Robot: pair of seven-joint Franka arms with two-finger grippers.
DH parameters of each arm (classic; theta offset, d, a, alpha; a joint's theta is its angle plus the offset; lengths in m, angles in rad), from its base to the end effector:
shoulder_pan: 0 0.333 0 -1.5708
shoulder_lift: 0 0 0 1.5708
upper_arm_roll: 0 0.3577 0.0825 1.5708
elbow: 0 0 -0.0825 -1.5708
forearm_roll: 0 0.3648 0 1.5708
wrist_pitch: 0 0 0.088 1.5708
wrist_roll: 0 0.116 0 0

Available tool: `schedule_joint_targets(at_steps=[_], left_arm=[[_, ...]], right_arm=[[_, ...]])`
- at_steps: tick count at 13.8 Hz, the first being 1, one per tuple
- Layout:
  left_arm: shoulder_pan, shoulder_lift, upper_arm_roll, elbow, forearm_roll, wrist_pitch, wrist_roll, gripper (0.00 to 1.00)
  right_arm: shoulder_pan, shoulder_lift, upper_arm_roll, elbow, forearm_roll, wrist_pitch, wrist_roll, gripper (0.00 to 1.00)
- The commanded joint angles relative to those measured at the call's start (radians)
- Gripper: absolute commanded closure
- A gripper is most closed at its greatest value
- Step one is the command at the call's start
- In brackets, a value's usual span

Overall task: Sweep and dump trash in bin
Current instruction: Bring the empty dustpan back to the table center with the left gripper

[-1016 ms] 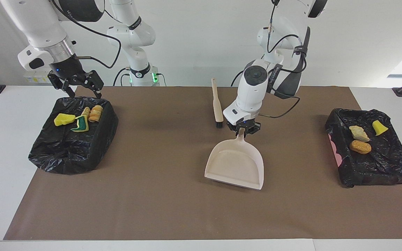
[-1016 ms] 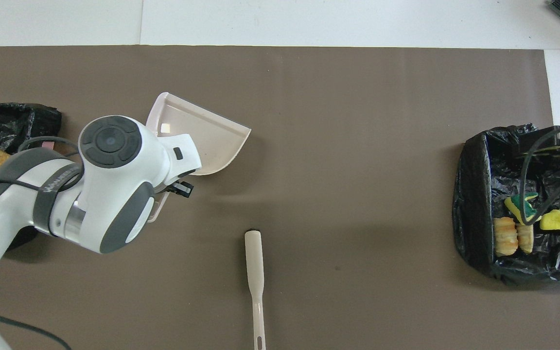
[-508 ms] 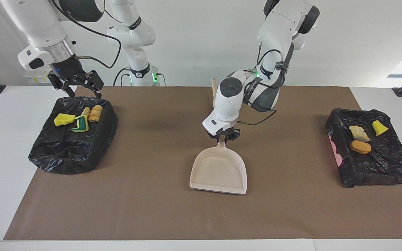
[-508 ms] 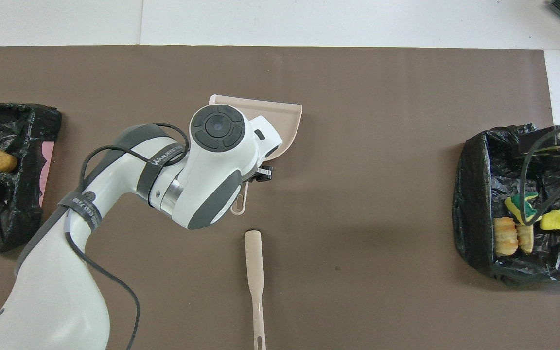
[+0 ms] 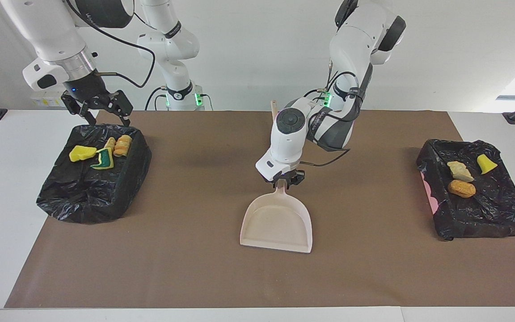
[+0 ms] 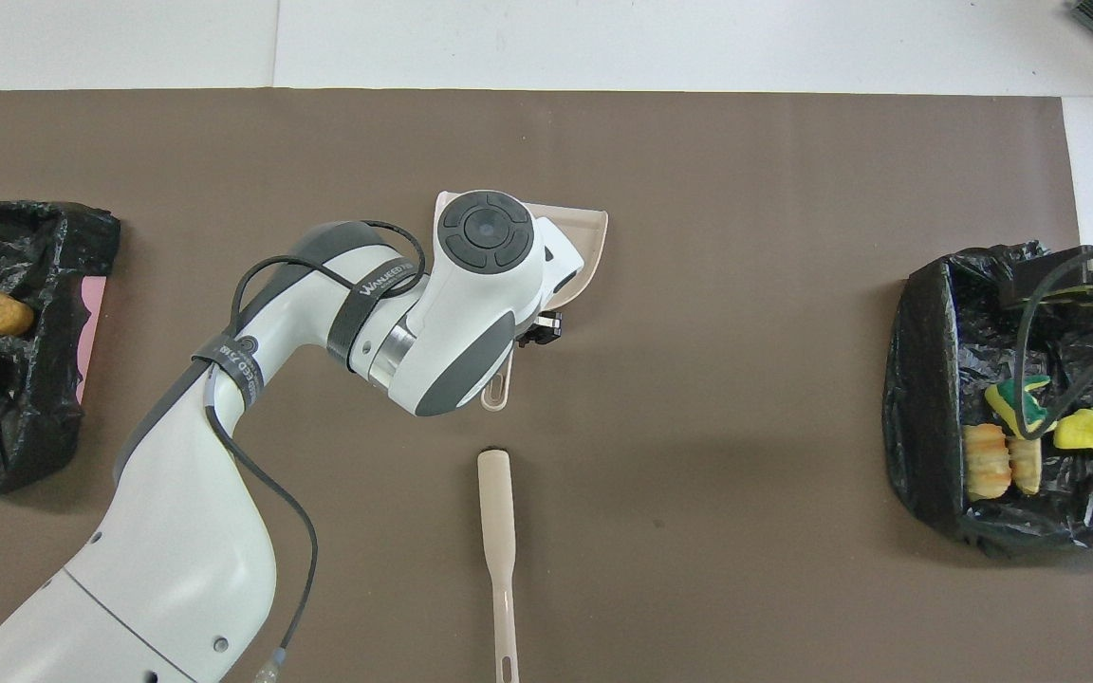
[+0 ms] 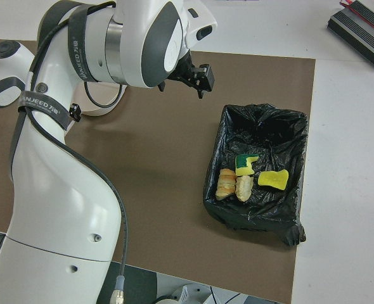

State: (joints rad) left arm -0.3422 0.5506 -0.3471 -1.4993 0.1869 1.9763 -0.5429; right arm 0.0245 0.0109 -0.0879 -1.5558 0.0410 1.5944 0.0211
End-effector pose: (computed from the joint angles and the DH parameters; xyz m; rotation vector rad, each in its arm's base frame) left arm 0.5737 -0.3975 0.3941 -3.1138 0.2807 0.0586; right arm 0.5412 -0.0294 0.6604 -3.0990 0.1316 -0.0443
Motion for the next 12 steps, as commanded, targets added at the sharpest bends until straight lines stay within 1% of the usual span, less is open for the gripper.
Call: schedule_joint_targets(at_steps=[1,3,5,6,8,9,11,12], left_arm=[[-0.001,-0.030,0.013,0.013,0.040,-0.030,0.000,0.00],[0.002,-0.085,0.048,-0.022,0.039,-0.034,0.006,0.00],[0.011,-0.186,0.086,-0.103,0.037,-0.040,0.008,0.00],[0.011,-0.225,0.108,-0.131,0.036,-0.050,0.017,0.00],[0.018,-0.328,0.163,-0.191,0.001,-0.066,0.123,0.00],[0.037,-0.387,0.184,-0.226,-0.054,-0.073,0.177,0.00],[0.046,-0.499,0.242,-0.284,-0.090,-0.137,0.291,0.00],[0.048,-0.533,0.267,-0.289,-0.098,-0.172,0.329,0.00]], right_arm=[[-0.003,-0.002,0.002,0.000,0.005,0.013,0.014,0.00],[-0.003,0.000,0.002,0.000,0.005,0.013,0.014,0.00],[-0.003,-0.002,0.002,0.000,0.005,0.013,0.014,0.00],[-0.003,-0.002,0.002,0.000,0.005,0.013,0.014,0.00],[-0.003,-0.002,0.002,0.000,0.005,0.013,0.014,0.00],[-0.003,-0.002,0.002,0.000,0.005,0.013,0.014,0.00],[-0.003,-0.002,0.002,0.000,0.005,0.013,0.014,0.00],[-0.003,-0.002,0.002,0.000,0.003,0.013,0.014,0.00]])
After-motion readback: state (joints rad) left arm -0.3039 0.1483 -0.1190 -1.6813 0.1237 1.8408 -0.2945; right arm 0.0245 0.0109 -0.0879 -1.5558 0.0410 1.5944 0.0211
